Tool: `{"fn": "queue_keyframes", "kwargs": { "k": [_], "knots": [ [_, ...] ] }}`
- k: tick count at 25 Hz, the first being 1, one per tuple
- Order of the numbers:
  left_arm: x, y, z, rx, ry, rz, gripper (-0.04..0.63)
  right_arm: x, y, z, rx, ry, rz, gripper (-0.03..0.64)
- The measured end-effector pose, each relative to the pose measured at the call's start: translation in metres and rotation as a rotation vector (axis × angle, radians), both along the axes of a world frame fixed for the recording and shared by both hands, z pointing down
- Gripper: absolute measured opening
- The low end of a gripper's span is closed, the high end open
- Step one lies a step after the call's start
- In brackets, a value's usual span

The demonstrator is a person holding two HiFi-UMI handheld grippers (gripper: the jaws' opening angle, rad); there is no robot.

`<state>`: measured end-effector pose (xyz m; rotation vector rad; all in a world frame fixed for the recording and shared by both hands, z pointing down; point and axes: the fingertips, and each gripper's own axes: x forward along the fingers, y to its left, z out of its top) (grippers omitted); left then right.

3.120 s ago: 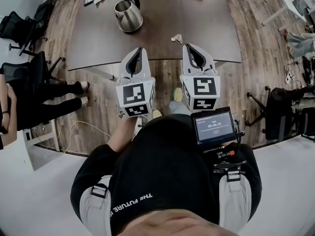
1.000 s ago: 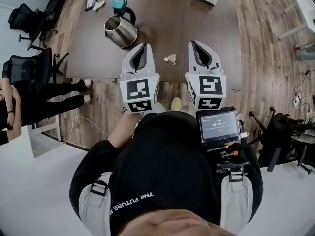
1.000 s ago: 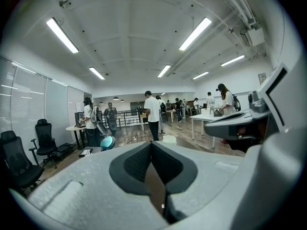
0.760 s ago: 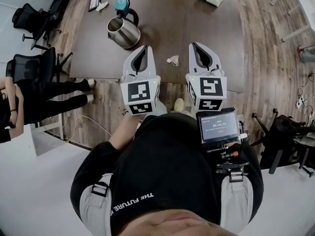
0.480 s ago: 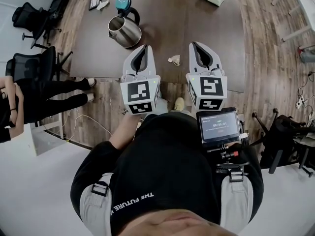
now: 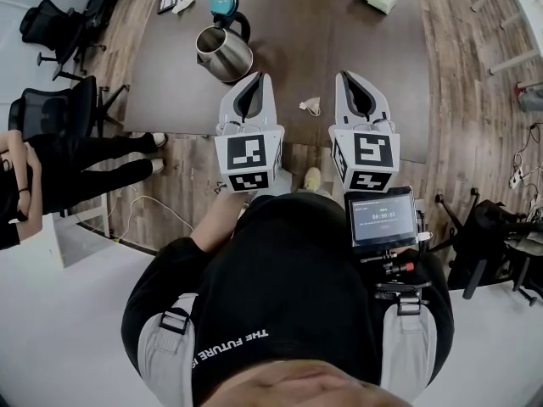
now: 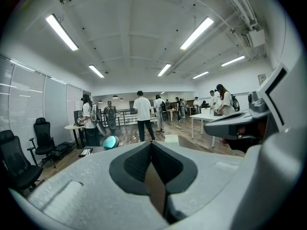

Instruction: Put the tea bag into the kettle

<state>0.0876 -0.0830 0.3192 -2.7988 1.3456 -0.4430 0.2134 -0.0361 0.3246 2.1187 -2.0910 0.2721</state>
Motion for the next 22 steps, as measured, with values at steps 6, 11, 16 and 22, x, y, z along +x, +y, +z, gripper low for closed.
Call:
{"fn": "queue_keyframes", "kwargs": {
  "k": [6, 11, 16, 22],
  "knots": [
    [-0.006, -0.017, -0.001, -0.009, 0.01, 0.009, 0.003, -0.006, -0.015, -0.001, -0.008, 0.005, 0.013, 0.006],
    [-0.025, -0.049, -0.003, -0.019, 0.017, 0.021, 0.003, -0.027, -0.045, -0.003, -0.017, 0.008, 0.024, 0.006],
    [-0.03, -0.061, -0.002, -0.02, 0.026, 0.037, 0.003, -0.035, -0.056, -0.004, -0.016, 0.013, 0.031, 0.006],
    [-0.033, -0.072, -0.005, -0.021, 0.032, 0.054, 0.003, -0.038, -0.063, -0.009, -0.014, 0.025, 0.048, 0.006]
  ]
}}
